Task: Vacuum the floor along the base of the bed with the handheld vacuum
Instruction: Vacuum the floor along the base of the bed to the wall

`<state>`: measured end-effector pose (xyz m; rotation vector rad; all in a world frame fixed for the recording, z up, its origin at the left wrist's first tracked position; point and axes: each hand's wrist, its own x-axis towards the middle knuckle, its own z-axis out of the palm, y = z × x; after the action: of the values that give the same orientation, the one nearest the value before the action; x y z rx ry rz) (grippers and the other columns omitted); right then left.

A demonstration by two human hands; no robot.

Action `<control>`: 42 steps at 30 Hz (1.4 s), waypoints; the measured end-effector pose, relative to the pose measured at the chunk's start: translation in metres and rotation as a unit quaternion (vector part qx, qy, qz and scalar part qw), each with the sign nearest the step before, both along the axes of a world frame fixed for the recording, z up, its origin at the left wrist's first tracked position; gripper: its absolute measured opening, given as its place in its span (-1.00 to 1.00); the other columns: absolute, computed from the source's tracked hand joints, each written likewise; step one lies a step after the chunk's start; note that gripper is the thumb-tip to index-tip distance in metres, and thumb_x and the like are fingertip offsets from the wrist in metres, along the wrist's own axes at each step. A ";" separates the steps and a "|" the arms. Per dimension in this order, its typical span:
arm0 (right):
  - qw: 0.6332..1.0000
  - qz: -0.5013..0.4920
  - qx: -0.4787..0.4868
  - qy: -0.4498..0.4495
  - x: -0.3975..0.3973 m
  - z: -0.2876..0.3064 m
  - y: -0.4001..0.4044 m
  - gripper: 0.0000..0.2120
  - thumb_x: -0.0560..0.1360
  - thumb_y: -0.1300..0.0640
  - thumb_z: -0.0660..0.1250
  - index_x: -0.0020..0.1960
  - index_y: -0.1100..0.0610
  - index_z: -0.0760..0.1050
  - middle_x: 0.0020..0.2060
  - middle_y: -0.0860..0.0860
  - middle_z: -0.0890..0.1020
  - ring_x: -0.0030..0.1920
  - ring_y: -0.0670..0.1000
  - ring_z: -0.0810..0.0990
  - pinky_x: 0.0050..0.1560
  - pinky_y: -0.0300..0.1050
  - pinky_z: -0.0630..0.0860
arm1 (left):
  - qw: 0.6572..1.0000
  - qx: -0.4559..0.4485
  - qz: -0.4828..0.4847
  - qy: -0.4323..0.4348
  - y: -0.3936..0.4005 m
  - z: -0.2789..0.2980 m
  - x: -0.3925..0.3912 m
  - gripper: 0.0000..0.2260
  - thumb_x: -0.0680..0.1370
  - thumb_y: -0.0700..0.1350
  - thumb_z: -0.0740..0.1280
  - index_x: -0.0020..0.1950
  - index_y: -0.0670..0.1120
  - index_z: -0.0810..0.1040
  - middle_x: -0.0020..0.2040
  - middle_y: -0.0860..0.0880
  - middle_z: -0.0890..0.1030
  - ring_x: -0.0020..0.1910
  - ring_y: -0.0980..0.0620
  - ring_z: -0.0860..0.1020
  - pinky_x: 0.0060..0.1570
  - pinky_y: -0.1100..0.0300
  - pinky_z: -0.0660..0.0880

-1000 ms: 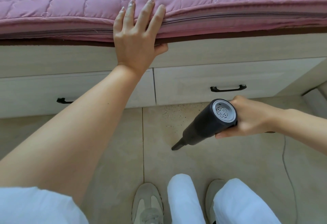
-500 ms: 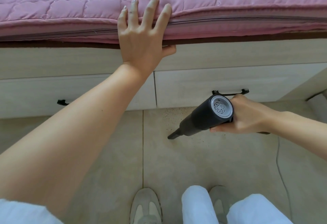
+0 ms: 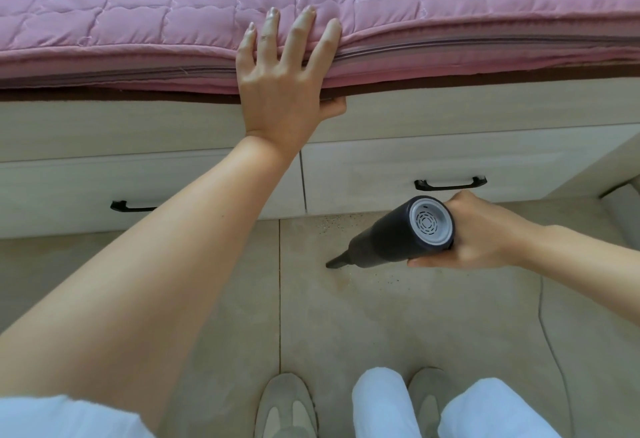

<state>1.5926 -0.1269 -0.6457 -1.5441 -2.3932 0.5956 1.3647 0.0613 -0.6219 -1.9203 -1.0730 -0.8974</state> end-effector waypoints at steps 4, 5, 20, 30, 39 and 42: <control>0.999 -0.024 0.022 0.004 -0.005 -0.004 -0.002 -0.73 0.28 -0.12 0.51 -0.17 -0.04 0.49 -0.47 -0.39 0.38 -0.33 -0.17 0.42 -0.32 -0.51 0.32 | 1.000 -0.004 0.004 -0.005 0.000 0.000 0.000 -0.18 0.22 0.43 0.39 0.40 0.08 0.48 0.34 -0.04 0.57 0.29 -0.25 0.56 0.24 -0.23 0.49; 0.999 -0.030 0.030 0.000 -0.007 -0.006 -0.001 -0.72 0.29 -0.14 0.50 -0.16 -0.04 0.49 -0.47 -0.37 0.41 -0.35 -0.15 0.42 -0.33 -0.48 0.34 | 1.000 -0.003 0.006 -0.005 0.000 -0.001 0.000 -0.18 0.22 0.44 0.40 0.39 0.08 0.48 0.34 -0.04 0.58 0.28 -0.25 0.56 0.23 -0.23 0.50; 0.994 -0.066 0.065 -0.063 -0.019 -0.022 0.009 -0.59 0.29 -0.30 0.37 -0.07 -0.01 0.51 -0.33 -0.07 0.65 -0.32 0.09 0.59 -0.35 -0.14 0.44 | 1.000 0.004 0.005 -0.011 0.000 -0.001 0.001 -0.18 0.18 0.43 0.42 0.37 0.08 0.53 0.31 -0.02 0.60 0.27 -0.24 0.58 0.23 -0.20 0.49; 0.988 -0.085 0.076 -0.099 -0.029 -0.035 0.019 -0.42 0.32 -0.38 0.27 0.21 -0.07 0.45 -0.18 -0.05 0.68 -0.19 0.08 0.63 -0.27 -0.11 0.49 | 1.000 0.005 0.007 -0.007 0.001 -0.001 0.001 -0.18 0.18 0.43 0.43 0.37 0.08 0.53 0.32 -0.02 0.59 0.27 -0.23 0.58 0.24 -0.19 0.50; 0.989 -0.084 0.076 -0.097 -0.044 -0.043 0.028 -0.36 0.29 -0.45 0.19 0.20 -0.06 0.45 -0.18 -0.03 0.68 -0.18 0.09 0.61 -0.28 -0.15 0.42 | 1.000 0.005 0.007 -0.008 0.002 -0.002 0.001 -0.17 0.19 0.43 0.43 0.38 0.08 0.51 0.32 -0.02 0.59 0.27 -0.23 0.57 0.23 -0.20 0.51; 0.991 -0.076 0.069 -0.088 -0.048 -0.041 0.028 -0.38 0.30 -0.42 0.22 0.18 -0.03 0.46 -0.16 -0.02 0.68 -0.17 0.10 0.62 -0.24 -0.10 0.49 | 1.000 0.005 0.005 -0.010 0.002 -0.002 0.000 -0.17 0.18 0.42 0.44 0.38 0.08 0.50 0.32 -0.02 0.59 0.27 -0.23 0.57 0.23 -0.20 0.51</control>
<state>1.5450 -0.0986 -0.6866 -1.7625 -2.3523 0.2671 1.3652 0.0629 -0.6238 -1.8993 -1.0880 -0.9171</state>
